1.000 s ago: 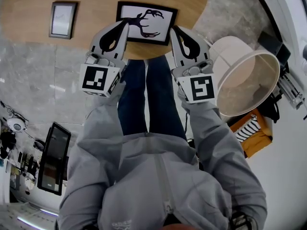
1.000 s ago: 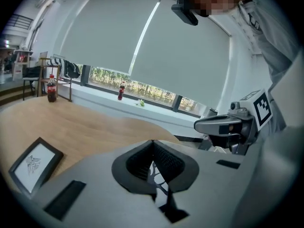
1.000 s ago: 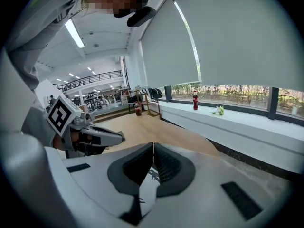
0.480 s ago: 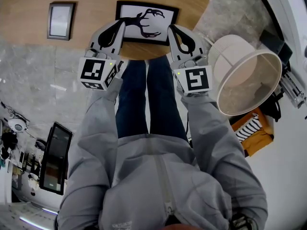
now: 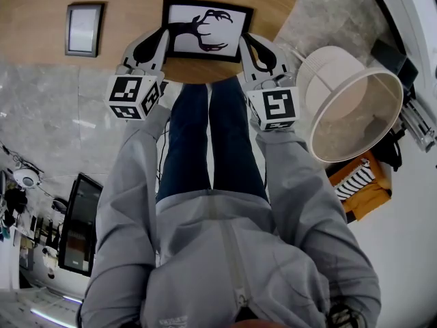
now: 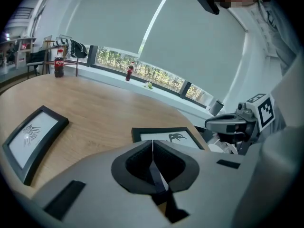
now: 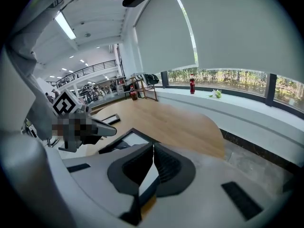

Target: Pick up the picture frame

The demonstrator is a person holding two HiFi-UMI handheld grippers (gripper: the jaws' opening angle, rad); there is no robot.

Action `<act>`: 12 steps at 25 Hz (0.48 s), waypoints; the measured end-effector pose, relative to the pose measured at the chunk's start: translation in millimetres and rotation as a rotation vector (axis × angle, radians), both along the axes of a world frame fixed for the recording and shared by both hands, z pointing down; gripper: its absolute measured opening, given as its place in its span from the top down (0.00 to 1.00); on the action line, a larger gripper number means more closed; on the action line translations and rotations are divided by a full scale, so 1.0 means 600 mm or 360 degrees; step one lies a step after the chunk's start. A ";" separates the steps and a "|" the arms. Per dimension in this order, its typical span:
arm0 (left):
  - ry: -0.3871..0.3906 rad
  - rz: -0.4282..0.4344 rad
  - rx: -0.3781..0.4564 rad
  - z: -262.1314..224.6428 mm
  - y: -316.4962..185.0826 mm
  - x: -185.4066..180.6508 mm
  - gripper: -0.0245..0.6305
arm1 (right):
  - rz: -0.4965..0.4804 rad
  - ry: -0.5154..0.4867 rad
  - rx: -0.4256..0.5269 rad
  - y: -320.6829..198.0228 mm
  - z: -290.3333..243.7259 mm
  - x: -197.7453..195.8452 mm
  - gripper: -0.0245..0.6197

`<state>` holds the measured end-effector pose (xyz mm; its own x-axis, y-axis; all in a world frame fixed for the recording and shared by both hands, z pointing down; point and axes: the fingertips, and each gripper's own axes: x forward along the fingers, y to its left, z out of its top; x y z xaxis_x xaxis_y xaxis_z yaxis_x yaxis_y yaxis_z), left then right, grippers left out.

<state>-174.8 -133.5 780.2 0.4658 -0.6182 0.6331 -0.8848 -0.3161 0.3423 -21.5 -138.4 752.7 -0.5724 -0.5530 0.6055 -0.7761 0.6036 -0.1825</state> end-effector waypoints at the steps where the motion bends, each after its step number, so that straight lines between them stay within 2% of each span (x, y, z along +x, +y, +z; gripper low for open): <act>1: -0.0002 0.0006 -0.0013 0.004 0.000 -0.001 0.93 | 0.0004 0.0002 -0.0005 0.000 0.003 0.001 0.91; 7: -0.0042 -0.0002 -0.0064 0.022 -0.006 -0.009 0.92 | 0.0016 -0.0019 -0.0043 0.001 0.013 0.003 0.91; 8: -0.0050 -0.0002 -0.0075 0.025 -0.007 -0.008 0.87 | 0.0020 -0.0023 -0.0050 0.001 0.015 0.005 0.91; 9: -0.0055 -0.0001 -0.0088 0.028 -0.007 -0.007 0.77 | 0.0023 -0.0023 -0.0055 0.002 0.017 0.008 0.91; 10: -0.0061 0.0003 -0.0102 0.032 -0.007 -0.006 0.74 | 0.0026 -0.0022 -0.0059 0.002 0.019 0.012 0.91; 12: -0.0079 0.0011 -0.0123 0.039 -0.008 -0.003 0.73 | 0.0035 -0.0018 -0.0063 0.002 0.022 0.019 0.91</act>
